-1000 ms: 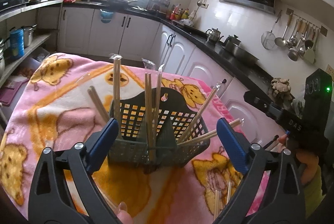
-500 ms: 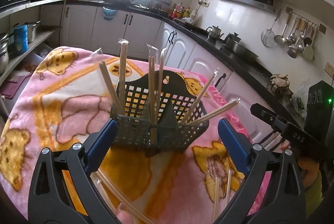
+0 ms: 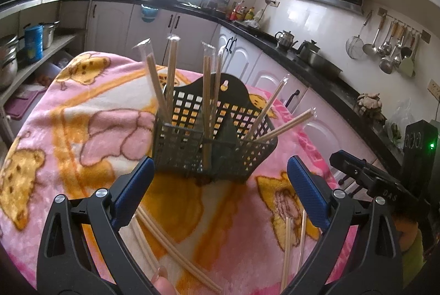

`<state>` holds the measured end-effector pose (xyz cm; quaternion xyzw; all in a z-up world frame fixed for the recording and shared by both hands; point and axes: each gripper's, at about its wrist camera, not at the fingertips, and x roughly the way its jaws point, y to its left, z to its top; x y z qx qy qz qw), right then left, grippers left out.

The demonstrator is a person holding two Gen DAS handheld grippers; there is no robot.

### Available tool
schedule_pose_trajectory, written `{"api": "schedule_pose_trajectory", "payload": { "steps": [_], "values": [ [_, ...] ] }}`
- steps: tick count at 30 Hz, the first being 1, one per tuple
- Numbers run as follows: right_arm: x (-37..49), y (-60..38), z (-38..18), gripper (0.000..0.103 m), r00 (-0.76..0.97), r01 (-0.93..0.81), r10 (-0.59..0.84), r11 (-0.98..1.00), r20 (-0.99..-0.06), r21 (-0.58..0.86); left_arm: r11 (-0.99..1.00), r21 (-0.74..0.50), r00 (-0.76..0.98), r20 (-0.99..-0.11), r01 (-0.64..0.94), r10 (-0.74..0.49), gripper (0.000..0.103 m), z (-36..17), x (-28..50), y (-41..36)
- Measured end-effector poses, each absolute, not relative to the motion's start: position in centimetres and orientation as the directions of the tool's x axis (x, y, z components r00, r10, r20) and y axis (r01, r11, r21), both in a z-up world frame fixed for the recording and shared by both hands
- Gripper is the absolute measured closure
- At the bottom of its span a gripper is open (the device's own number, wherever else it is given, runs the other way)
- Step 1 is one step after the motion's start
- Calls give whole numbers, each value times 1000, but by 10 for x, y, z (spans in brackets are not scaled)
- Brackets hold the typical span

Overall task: Organize utensils
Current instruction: 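Move both open tools back down to the chopstick bundles on the blanket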

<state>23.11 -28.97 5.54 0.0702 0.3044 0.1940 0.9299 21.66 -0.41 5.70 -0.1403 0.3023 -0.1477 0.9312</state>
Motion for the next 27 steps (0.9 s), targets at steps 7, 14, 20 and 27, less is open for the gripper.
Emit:
{"api": "schedule_pose_trajectory", "payload": {
  "steps": [7,14,20,27],
  "values": [
    [218,-290,44,39,724,-323,409,912,-555,251,917,-359,766,-535,176,-357,15,46,204,-3],
    [209,-289,35,39,710,-326,414,910,-570,255,917,-362,765,-538,170,-354,15,43,195,-3],
    [202,-289,31,39,704,-331,419,908,-573,257,917,-362,760,-546,165,-352,15,37,189,-2],
    [195,-289,22,39,692,-329,420,907,-587,261,918,-366,750,-563,150,-347,15,26,181,0]
  ]
}}
